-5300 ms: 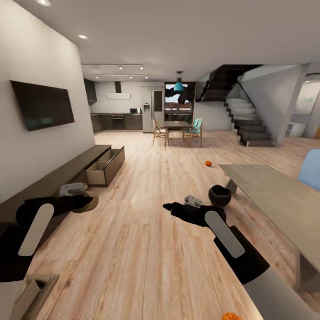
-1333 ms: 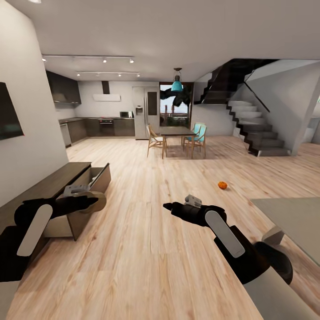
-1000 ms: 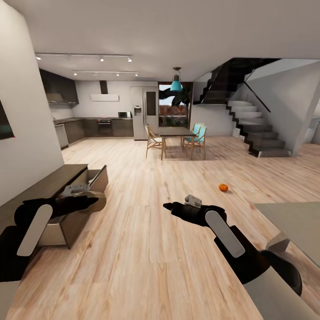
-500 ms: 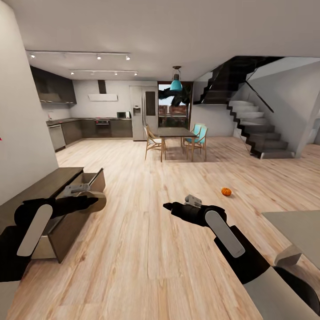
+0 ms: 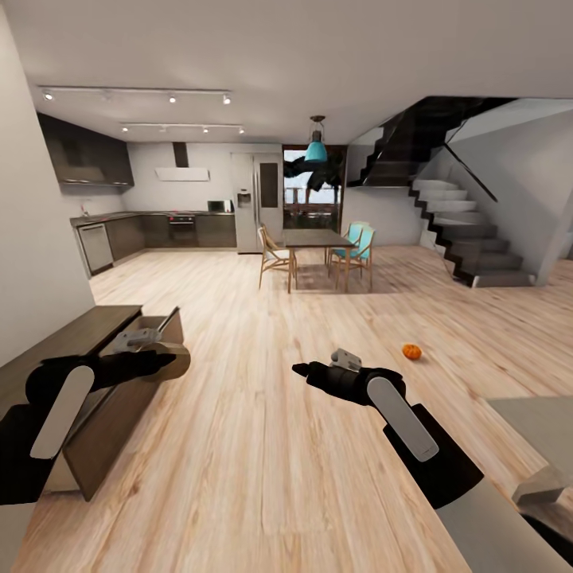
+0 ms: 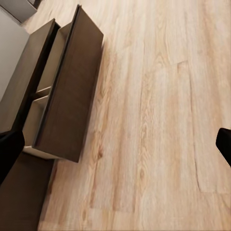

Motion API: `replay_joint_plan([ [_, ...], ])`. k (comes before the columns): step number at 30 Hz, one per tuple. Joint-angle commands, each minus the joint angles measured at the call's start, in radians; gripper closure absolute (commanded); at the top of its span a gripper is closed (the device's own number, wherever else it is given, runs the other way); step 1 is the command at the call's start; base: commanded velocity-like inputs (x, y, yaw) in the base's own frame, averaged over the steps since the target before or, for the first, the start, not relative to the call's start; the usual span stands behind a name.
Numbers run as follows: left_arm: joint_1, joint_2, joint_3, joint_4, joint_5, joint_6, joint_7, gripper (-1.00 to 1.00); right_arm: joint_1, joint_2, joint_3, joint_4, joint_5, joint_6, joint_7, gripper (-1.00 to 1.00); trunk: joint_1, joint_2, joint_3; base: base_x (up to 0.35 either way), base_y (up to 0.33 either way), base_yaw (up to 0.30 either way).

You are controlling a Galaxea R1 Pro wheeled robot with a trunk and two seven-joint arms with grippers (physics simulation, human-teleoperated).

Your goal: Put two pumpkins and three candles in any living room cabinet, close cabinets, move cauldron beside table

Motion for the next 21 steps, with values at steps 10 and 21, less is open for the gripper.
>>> replay_joint_plan([
  [10,-0.001,0.001,-0.001,-0.001,0.012,0.003,0.01,1.0,-0.001,-0.001,0.0,-0.001,-0.011,-0.002,-0.01,-1.0,0.001,-0.001,-0.001,0.335,0.0,0.0],
  [21,-0.001,0.001,-0.001,-0.001,0.012,0.003,0.01,1.0,-0.001,-0.001,0.002,-0.001,-0.012,-0.001,-0.01,-1.0,0.001,-0.001,-0.001,0.335,0.0,0.0],
])
